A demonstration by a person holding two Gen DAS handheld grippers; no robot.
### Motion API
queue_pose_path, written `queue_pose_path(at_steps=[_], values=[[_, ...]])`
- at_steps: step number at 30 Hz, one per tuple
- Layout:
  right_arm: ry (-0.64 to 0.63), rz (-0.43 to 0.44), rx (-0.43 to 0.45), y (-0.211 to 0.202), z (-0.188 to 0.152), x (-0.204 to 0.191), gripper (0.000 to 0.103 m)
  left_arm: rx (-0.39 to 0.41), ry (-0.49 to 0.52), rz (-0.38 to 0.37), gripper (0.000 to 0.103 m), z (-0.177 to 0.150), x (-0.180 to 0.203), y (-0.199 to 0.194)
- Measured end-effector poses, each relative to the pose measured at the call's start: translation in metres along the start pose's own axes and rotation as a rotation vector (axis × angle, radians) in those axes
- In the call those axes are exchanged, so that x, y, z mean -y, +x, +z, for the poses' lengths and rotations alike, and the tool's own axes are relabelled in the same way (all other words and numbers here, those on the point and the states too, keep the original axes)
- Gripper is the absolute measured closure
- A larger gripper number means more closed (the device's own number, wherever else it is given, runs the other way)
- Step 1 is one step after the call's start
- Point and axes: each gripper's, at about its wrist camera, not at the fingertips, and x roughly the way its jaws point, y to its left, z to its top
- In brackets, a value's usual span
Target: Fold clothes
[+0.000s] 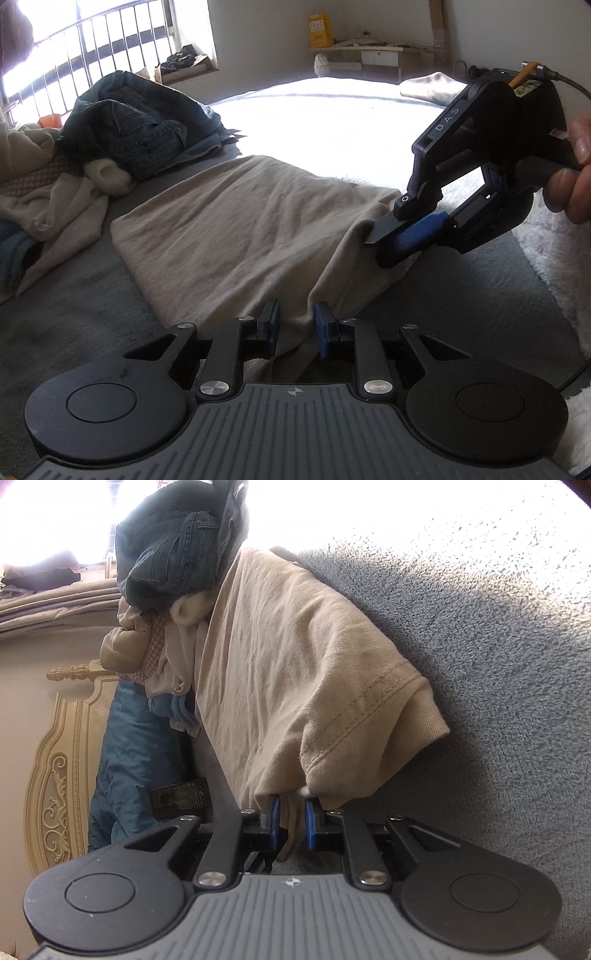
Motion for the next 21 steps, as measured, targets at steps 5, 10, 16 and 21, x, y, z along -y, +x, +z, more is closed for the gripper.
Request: queue_pose_path(at_steps=[5, 10, 16, 21], values=[[-0.010, 0.030, -0.039, 0.009, -0.001, -0.012, 0.074, 0.005, -0.019, 0.012, 0.073, -0.003, -0.005, -0.010], [-0.007, 0.011, -0.058, 0.023, 0.000, -0.018, 0.066, 0.005, -0.051, 0.038, 0.072, -0.006, -0.011, -0.014], [-0.001, -0.008, -0.088, 0.036, -0.004, -0.021, 0.067, 0.012, -0.062, 0.029, 0.072, -0.010, -0.014, -0.016], [0.023, -0.025, -0.081, 0.036, -0.007, -0.017, 0.079, -0.003, -0.064, -0.006, 0.068, -0.013, -0.015, -0.015]])
